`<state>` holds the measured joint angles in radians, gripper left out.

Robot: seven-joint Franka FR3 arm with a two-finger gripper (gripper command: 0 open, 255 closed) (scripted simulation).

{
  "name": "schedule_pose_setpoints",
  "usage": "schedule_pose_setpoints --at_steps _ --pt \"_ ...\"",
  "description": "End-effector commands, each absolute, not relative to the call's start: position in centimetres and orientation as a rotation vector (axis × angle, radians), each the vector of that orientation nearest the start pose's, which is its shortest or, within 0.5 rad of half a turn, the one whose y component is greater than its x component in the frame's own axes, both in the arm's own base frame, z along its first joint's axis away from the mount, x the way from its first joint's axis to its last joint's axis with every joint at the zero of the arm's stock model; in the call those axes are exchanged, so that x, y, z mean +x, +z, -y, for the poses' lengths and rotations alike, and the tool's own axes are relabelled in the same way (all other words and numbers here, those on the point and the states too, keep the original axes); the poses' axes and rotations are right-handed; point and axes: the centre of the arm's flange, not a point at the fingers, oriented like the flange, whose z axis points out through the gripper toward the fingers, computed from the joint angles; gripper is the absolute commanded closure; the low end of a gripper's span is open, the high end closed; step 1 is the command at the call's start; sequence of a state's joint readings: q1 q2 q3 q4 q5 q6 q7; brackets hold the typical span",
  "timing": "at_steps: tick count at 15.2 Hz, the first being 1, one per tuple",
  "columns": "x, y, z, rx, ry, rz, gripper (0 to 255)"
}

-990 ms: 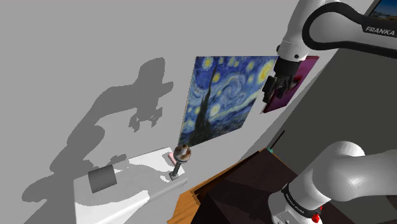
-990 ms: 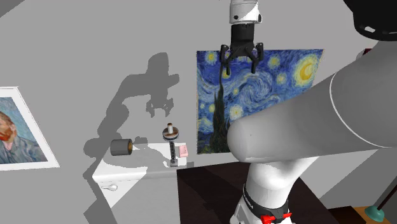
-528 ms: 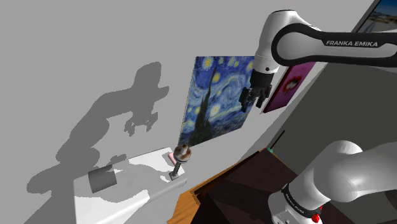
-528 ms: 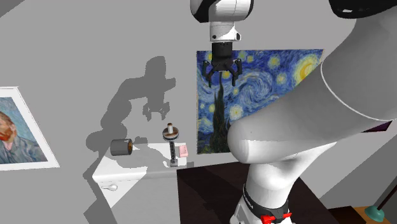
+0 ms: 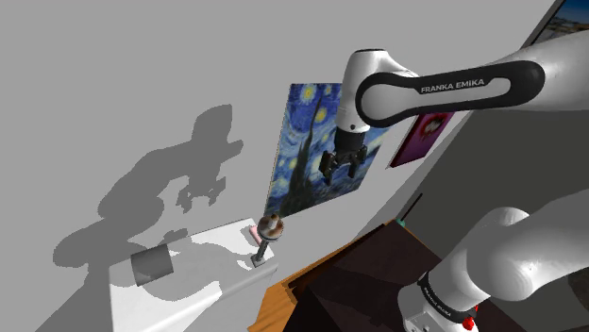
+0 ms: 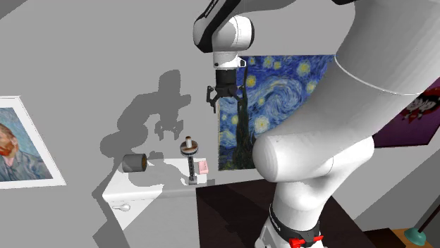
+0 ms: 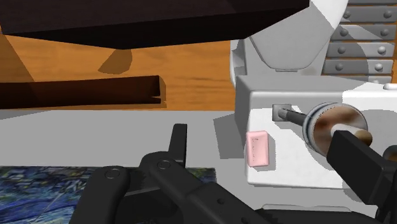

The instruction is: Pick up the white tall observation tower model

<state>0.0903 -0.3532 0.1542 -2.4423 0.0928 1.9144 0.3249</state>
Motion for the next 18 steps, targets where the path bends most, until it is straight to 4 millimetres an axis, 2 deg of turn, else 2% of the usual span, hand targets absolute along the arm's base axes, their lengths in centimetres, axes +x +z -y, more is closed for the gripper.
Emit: schedule_pose_setpoints --at_steps 1,18 --pt "41.0 40.0 -12.5 -3.136 0.292 -0.221 0" --pt "50.3 24.4 -25.5 -3.098 0.394 -0.299 0"
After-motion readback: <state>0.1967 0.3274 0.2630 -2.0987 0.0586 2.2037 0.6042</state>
